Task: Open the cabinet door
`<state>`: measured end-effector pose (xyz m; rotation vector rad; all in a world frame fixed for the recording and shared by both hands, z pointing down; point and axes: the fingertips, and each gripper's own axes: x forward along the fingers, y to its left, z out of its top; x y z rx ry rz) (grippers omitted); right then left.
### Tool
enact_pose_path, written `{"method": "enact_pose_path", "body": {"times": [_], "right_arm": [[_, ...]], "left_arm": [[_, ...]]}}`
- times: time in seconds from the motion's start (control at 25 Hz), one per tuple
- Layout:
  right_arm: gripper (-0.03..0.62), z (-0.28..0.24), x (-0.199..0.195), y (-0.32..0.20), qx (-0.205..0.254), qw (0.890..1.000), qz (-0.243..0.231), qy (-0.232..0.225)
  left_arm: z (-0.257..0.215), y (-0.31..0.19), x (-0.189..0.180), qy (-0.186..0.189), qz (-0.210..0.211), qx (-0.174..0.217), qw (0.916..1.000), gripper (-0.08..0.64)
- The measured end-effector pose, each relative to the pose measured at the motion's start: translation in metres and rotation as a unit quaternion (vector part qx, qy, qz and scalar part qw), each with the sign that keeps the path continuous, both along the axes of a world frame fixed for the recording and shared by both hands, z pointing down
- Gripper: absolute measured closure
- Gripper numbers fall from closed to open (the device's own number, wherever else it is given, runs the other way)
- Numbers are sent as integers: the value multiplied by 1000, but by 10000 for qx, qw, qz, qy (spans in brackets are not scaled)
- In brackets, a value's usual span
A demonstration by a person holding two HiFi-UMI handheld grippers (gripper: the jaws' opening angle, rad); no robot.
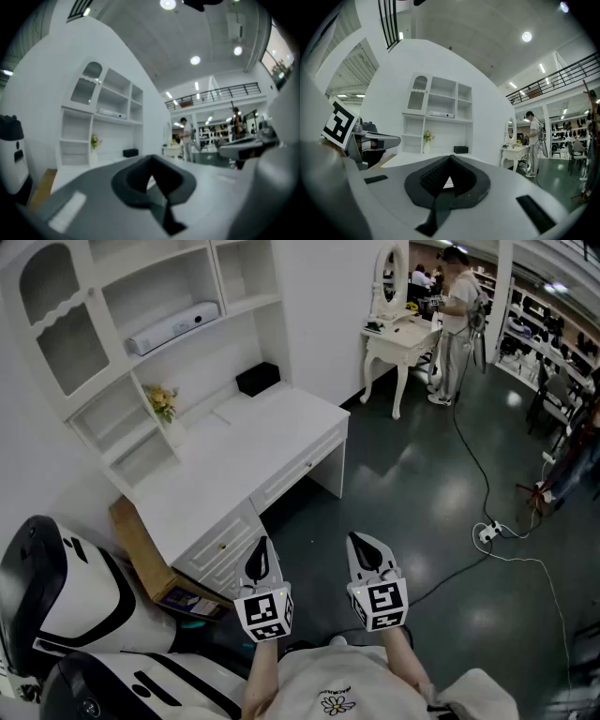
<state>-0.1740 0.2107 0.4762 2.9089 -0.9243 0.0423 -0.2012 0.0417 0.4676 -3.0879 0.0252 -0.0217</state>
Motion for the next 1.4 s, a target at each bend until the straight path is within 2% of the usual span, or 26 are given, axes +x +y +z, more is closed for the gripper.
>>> {"method": "enact_pose_path", "body": {"times": [0.4,0.64,1.04,1.4], "right_arm": [[594,8,7,3,19,9999,-91,-123],[594,6,15,3,333,9990,-151,-238],[594,16,29,7,117,9992,-214,-312],[594,19,70,3,128,9993,-201,-295]], "left_arm": [[1,9,9,-39,55,-18,10000,554],[1,12,16,-60,59,-21,10000,554],[12,12,24,-149,-57,-146,9998,554],[17,5,66,-144,-59,-146,9998,554]]}}
